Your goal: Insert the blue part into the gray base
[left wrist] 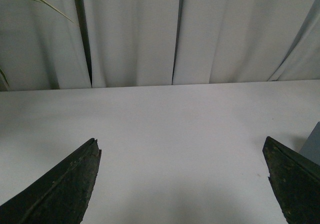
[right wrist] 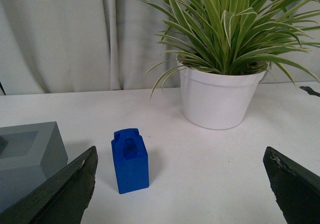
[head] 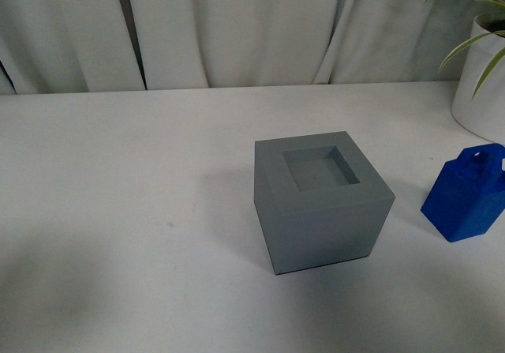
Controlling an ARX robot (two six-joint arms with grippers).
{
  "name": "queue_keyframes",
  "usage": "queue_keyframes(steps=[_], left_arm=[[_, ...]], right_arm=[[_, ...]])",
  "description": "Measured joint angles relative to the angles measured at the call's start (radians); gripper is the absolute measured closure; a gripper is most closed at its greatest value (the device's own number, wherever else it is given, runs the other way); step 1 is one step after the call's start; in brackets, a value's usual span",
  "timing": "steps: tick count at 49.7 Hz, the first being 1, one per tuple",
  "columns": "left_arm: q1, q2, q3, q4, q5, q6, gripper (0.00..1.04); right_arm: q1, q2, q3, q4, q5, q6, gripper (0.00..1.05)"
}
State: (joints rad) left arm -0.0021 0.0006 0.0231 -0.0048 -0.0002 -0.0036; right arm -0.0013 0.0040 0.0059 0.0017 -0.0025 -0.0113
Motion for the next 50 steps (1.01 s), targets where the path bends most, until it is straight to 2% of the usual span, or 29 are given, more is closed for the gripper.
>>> queue_keyframes(steps=[50], left_arm=[[0.0,0.0,0.0,0.0,0.0,0.0,0.06]], right_arm=[[0.0,0.0,0.0,0.0,0.0,0.0,0.07]])
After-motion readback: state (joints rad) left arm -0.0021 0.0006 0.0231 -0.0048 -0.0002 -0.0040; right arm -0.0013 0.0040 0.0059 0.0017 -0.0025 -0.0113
